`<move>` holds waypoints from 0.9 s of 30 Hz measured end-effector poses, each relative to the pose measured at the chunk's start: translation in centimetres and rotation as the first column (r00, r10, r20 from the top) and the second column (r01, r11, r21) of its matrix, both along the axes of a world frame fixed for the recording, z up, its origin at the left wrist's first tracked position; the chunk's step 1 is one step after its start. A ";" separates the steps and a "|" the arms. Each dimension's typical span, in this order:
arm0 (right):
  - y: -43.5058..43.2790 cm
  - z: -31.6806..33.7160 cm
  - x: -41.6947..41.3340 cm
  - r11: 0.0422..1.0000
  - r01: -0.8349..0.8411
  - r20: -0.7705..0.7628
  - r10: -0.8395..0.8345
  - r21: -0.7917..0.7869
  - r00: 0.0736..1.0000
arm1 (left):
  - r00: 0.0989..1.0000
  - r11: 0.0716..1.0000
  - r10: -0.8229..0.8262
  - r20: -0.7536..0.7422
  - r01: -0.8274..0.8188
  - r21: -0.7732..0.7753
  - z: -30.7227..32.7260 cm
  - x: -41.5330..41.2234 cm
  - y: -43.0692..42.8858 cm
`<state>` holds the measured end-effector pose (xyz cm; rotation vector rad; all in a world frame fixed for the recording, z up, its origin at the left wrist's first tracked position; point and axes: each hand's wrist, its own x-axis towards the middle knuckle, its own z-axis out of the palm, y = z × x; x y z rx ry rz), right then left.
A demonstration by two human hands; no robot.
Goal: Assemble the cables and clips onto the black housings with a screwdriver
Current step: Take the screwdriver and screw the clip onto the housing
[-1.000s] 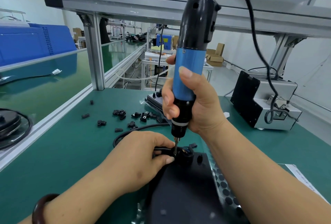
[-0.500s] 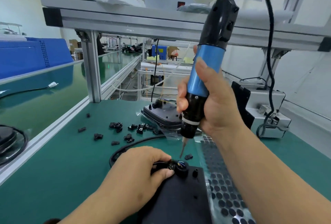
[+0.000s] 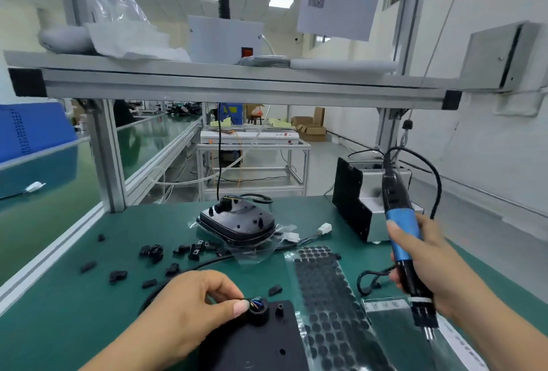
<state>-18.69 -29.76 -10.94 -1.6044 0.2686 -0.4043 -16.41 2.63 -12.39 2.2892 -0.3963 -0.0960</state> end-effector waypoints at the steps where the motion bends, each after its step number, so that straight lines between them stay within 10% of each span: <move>1: -0.2 -0.3 0.1 1.000 0.014 0.003 -0.014 -0.016 1.000 | 1.000 1.000 0.017 0.005 -0.017 -0.005 -0.1 -0.2 -0.2; 10: -0.7 -1.5 1.0 0.999 0.031 0.028 -0.030 -0.028 0.999 | 0.993 0.999 0.029 -0.111 -0.025 0.036 4.3 3.1 -2.3; 13: -0.9 -1.7 1.1 0.997 0.047 0.058 -0.043 -0.065 0.997 | 0.894 0.935 0.093 -0.438 -0.230 -0.271 4.4 6.0 -6.4; 18: -1.2 -2.0 1.1 0.988 0.125 0.099 -0.116 -0.090 0.988 | 0.696 0.888 0.072 -0.714 -0.370 -0.272 1.7 9.1 -11.8; 27: -1.3 -1.4 0.7 0.958 0.237 0.122 -0.219 -0.164 0.968 | 0.663 0.910 0.066 -0.746 -0.347 -0.228 1.4 9.9 -14.2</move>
